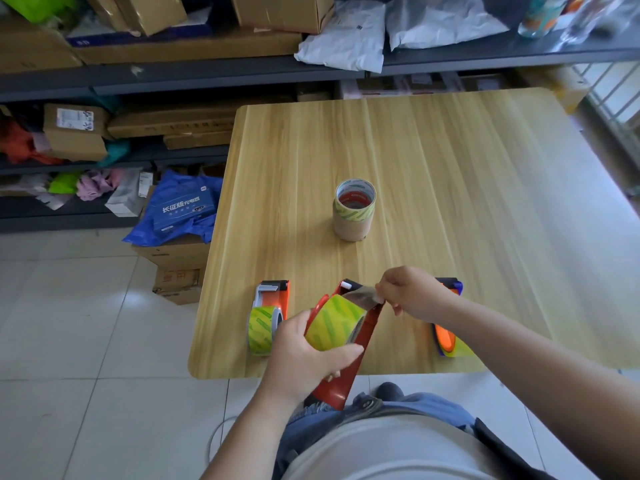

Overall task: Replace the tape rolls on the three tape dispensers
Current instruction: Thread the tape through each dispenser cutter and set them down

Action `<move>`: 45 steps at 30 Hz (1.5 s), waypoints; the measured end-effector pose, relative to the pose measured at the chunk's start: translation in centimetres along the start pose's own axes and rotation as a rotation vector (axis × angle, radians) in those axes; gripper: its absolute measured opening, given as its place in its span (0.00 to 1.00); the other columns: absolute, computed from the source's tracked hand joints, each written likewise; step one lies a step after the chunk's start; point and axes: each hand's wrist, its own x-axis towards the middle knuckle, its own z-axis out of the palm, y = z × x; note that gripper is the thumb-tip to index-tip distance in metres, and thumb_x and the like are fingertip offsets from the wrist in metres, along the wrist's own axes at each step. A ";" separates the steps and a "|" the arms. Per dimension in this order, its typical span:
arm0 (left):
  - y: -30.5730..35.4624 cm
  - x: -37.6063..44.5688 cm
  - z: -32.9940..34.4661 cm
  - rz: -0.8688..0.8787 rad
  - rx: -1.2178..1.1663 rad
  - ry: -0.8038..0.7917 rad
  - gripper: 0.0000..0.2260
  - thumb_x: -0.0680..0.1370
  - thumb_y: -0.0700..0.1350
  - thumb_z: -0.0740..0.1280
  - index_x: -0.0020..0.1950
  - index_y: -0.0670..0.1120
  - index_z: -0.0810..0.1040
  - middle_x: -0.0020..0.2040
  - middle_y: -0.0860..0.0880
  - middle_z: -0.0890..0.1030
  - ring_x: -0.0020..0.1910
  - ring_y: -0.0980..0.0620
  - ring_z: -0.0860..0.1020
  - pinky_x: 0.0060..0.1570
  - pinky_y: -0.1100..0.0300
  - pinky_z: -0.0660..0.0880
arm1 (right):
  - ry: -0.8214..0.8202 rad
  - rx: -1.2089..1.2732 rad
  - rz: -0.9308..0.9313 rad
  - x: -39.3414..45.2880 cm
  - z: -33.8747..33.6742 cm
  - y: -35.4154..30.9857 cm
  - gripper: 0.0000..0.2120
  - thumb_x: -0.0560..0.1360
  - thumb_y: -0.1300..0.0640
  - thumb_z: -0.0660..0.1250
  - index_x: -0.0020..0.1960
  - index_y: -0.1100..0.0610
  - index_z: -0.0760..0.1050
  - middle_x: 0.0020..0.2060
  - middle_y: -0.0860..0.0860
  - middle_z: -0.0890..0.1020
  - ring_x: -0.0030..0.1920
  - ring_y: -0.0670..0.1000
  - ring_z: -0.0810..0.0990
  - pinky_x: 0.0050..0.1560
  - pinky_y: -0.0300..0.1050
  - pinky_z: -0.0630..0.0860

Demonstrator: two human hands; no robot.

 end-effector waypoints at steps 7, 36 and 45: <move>0.4 -0.4 -0.3 0.027 -0.056 -0.071 0.20 0.56 0.53 0.76 0.42 0.44 0.78 0.31 0.52 0.81 0.30 0.57 0.79 0.32 0.61 0.76 | 0.035 -0.150 -0.002 1.0 -0.1 0.0 0.16 0.79 0.57 0.57 0.32 0.56 0.65 0.29 0.51 0.71 0.36 0.55 0.71 0.31 0.41 0.66; 0.3 -1.3 0.4 0.077 -0.075 -0.022 0.22 0.59 0.56 0.75 0.44 0.42 0.78 0.27 0.50 0.79 0.24 0.52 0.76 0.31 0.54 0.77 | 0.125 -0.479 -0.101 1.0 -0.3 -0.8 0.12 0.79 0.59 0.56 0.50 0.65 0.75 0.45 0.59 0.78 0.41 0.56 0.72 0.37 0.44 0.67; 0.3 -1.2 0.2 0.088 -0.088 -0.048 0.19 0.61 0.53 0.74 0.42 0.41 0.78 0.26 0.49 0.78 0.24 0.50 0.75 0.31 0.54 0.76 | 0.153 -0.281 -0.164 0.6 -0.9 -0.9 0.09 0.78 0.59 0.58 0.53 0.58 0.76 0.44 0.54 0.82 0.44 0.55 0.78 0.41 0.44 0.72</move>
